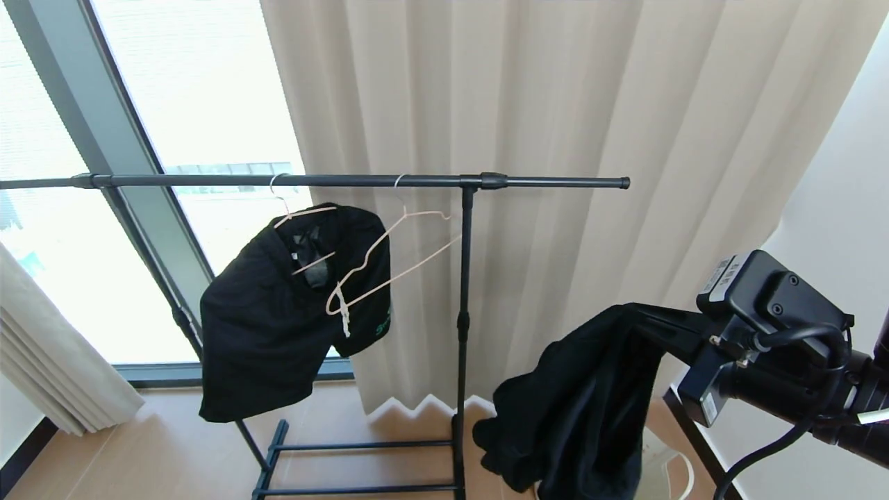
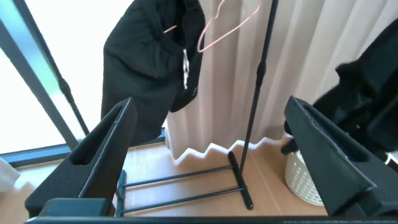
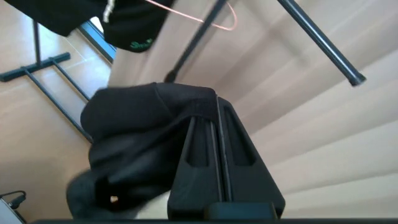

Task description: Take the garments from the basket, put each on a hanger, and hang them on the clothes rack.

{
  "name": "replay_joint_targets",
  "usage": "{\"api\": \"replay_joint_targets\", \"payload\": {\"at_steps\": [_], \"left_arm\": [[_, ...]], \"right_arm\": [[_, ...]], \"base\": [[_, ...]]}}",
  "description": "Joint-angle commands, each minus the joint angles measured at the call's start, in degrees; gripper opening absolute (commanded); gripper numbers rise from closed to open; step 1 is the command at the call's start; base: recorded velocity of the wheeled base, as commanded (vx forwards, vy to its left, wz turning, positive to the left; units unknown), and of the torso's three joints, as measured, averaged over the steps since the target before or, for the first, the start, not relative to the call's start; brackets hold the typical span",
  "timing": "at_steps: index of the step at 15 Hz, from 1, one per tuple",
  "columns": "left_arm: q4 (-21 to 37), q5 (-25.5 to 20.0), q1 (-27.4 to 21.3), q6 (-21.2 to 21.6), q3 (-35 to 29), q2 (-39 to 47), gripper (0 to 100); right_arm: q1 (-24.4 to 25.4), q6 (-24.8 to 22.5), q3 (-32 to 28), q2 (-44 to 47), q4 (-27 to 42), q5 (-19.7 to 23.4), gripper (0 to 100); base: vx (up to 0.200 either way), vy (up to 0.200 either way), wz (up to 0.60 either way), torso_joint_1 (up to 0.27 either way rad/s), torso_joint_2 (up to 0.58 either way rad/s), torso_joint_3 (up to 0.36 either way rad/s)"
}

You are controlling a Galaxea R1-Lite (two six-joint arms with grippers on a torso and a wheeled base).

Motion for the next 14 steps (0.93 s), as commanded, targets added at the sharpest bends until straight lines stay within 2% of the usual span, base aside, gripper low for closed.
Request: {"api": "replay_joint_targets", "payload": {"at_steps": [1, 10, 14], "left_arm": [[-0.1, 0.0, 0.0, -0.1, 0.0, 0.0, 100], [-0.1, -0.1, 0.0, 0.0, 0.0, 0.0, 100], [-0.1, 0.0, 0.0, -0.3, 0.0, 0.0, 100]], "right_arm": [[0.0, 0.0, 0.0, 0.1, 0.0, 0.0, 0], [-0.1, 0.0, 0.1, 0.2, 0.0, 0.0, 0], [0.0, 0.0, 0.2, 0.1, 0.0, -0.1, 0]], "base": [[0.0, 0.2, 0.0, 0.002, 0.0, 0.002], [0.0, 0.2, 0.0, 0.007, 0.0, 0.002], [0.0, 0.0, 0.0, 0.0, 0.0, 0.0]]}}
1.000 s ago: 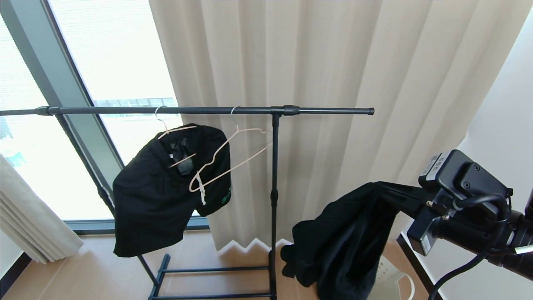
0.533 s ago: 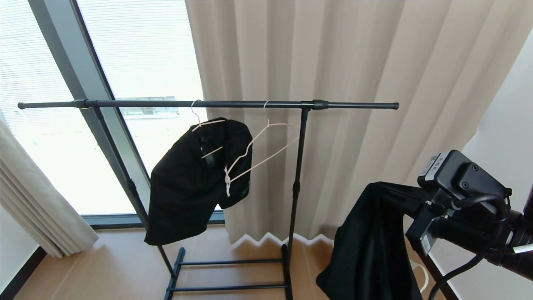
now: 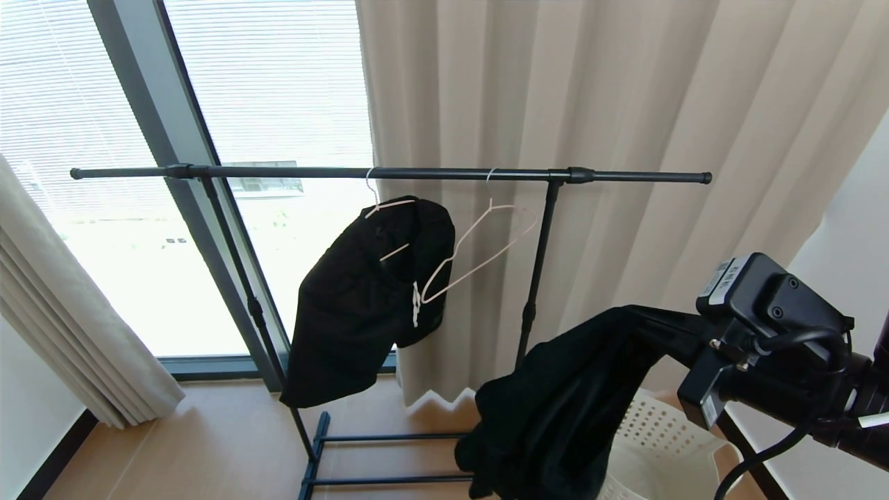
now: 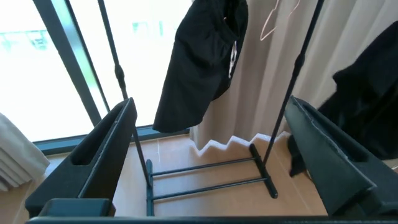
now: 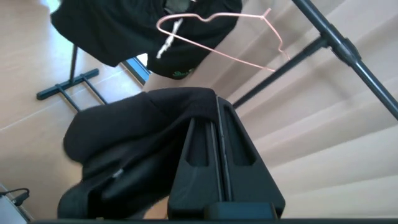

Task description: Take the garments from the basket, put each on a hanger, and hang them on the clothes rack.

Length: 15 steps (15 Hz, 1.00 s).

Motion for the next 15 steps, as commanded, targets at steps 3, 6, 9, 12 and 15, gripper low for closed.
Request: {"api": "replay_joint_targets", "payload": {"at_steps": [3, 6, 9, 12, 15], "left_arm": [[0.0, 0.2, 0.0, -0.1, 0.0, 0.0, 100], [0.0, 0.3, 0.0, 0.3, 0.0, 0.0, 100], [0.1, 0.2, -0.1, 0.3, 0.0, 0.0, 100], [0.1, 0.5, 0.0, -1.2, 0.0, 0.0, 100], [0.1, 0.7, 0.2, -1.3, 0.0, 0.2, 100]], "right_arm": [[-0.3, 0.0, 0.0, 0.1, 0.0, -0.2, 0], [-0.7, 0.0, -0.3, 0.2, -0.1, 0.0, 0], [-0.6, -0.1, -0.3, -0.4, -0.1, -1.0, 0], [-0.6, 0.1, 1.4, -0.2, -0.1, -4.7, 0], [-0.7, 2.4, 1.8, -0.8, -0.1, -5.5, 0]], "base": [[0.0, 0.0, 0.0, 0.0, 0.0, 0.0], [0.0, 0.0, 0.0, 0.0, 0.0, 0.0], [0.0, 0.0, 0.0, 0.0, 0.0, 0.0], [0.0, 0.0, 0.0, 0.0, 0.0, 0.0], [0.0, 0.0, 0.0, 0.0, 0.0, 0.0]]}}
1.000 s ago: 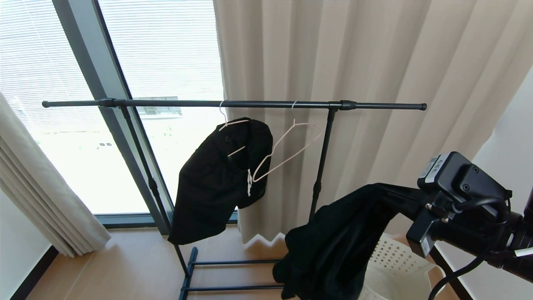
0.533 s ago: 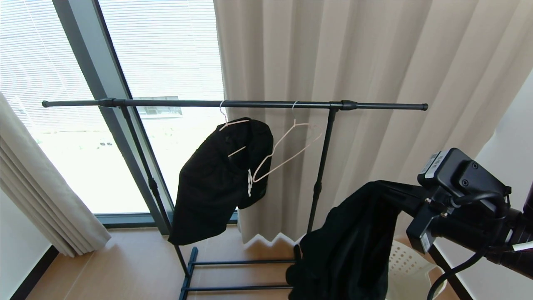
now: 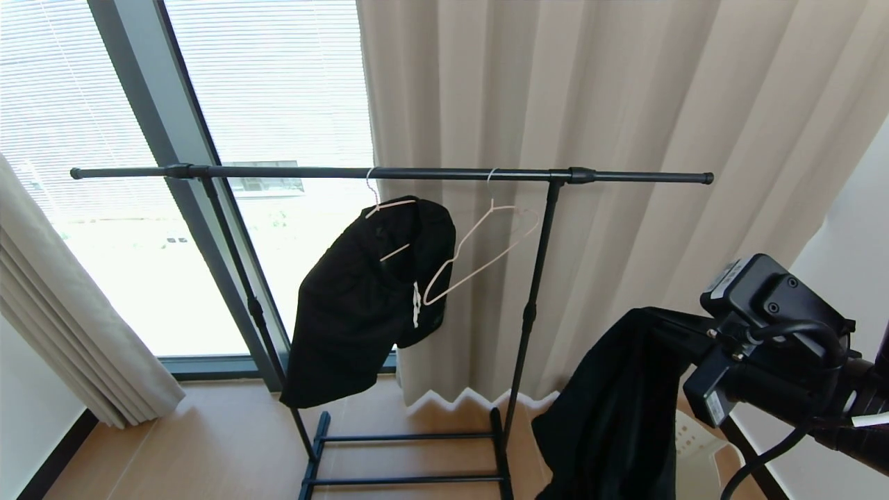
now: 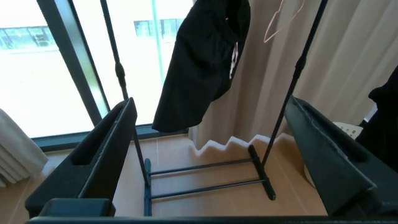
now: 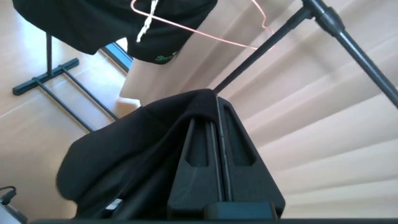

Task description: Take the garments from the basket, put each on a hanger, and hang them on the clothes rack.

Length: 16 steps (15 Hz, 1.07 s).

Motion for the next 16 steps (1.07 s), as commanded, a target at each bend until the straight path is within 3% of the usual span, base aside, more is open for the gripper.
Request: {"api": "replay_joint_targets", "payload": {"at_steps": [1, 10, 13, 16], "left_arm": [[0.0, 0.2, 0.1, 0.0, 0.0, 0.2, 100], [0.0, 0.2, 0.0, -0.3, 0.0, 1.7, 100], [0.0, 0.1, -0.7, -0.2, 0.0, 2.5, 100], [0.1, 0.1, -5.2, -0.1, -0.3, 10.2, 100]], "right_arm": [[1.4, 0.7, -0.6, 0.3, -0.1, -1.3, 0], [4.3, 1.3, -3.7, 4.5, -1.4, -1.2, 0], [5.6, 4.2, -3.8, 11.0, -8.0, -2.2, 0], [5.5, 4.8, -4.0, 13.1, -11.5, -3.5, 0]], "base": [[0.0, 0.0, 0.0, 0.0, 0.0, 0.0], [0.0, 0.0, 0.0, 0.0, 0.0, 0.0], [0.0, 0.0, 0.0, 0.0, 0.0, 0.0], [0.0, 0.0, 0.0, 0.0, 0.0, 0.0]]}}
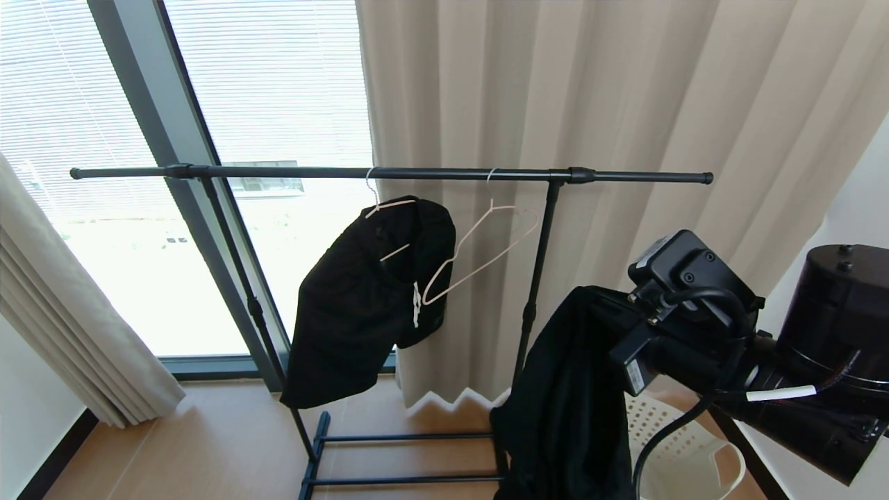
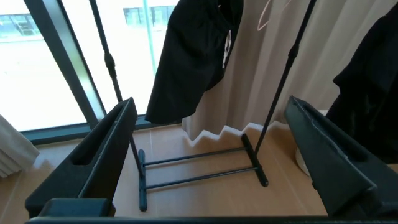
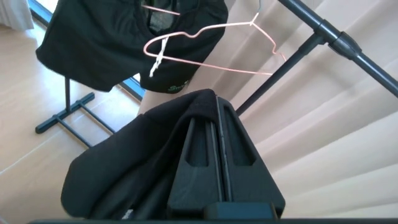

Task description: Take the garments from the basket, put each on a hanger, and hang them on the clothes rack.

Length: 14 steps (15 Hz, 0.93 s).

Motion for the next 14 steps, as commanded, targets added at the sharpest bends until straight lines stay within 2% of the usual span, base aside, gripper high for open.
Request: {"api": "replay_joint_targets", "payload": {"at_steps": [1, 2, 5, 6, 7, 8, 9, 11, 14], "left_arm": [[0.0, 0.3, -2.1, -0.3, -1.1, 9.4, 100], [-0.2, -0.8, -1.5, -1.7, -4.5, 18.0, 100], [-0.3, -12.5, -3.3, -6.8, -11.7, 32.8, 100], [-0.6, -15.2, -3.6, -9.1, -13.1, 38.7, 100], [-1.2, -16.0, -5.1, -12.6, -14.8, 43.8, 100], [-3.6, -16.0, -7.2, -18.9, -16.9, 49.9, 100], [-8.2, -15.7, -8.7, -27.1, -18.9, 55.5, 100], [-10.3, -14.6, -10.9, -32.3, -21.5, 61.5, 100], [-5.5, -14.0, -21.1, -40.4, -31.0, 71.9, 100]], "right_arm": [[0.1, 0.0, -0.1, 2.4, -0.1, 0.0, 0], [0.1, 0.1, -0.3, 2.6, 0.0, 0.0, 0], [0.1, 0.2, -0.6, 2.7, 0.0, 0.0, 0], [0.2, 0.2, -0.6, 3.3, -0.1, -0.1, 0], [0.6, 0.3, -0.7, 3.9, -0.2, -0.2, 0], [1.0, 1.0, -1.0, 4.5, -0.2, -0.2, 0], [2.3, 2.1, -1.9, 5.7, -0.2, -0.6, 0], [3.1, 3.3, -4.1, 7.4, -0.2, -2.7, 0], [3.2, 3.8, -12.7, 13.2, -0.2, -2.8, 0]], "base": [[0.0, 0.0, 0.0, 0.0, 0.0, 0.0], [0.0, 0.0, 0.0, 0.0, 0.0, 0.0], [0.0, 0.0, 0.0, 0.0, 0.0, 0.0], [0.0, 0.0, 0.0, 0.0, 0.0, 0.0], [0.0, 0.0, 0.0, 0.0, 0.0, 0.0], [0.0, 0.0, 0.0, 0.0, 0.0, 0.0], [0.0, 0.0, 0.0, 0.0, 0.0, 0.0], [0.0, 0.0, 0.0, 0.0, 0.0, 0.0], [0.0, 0.0, 0.0, 0.0, 0.0, 0.0]]}}
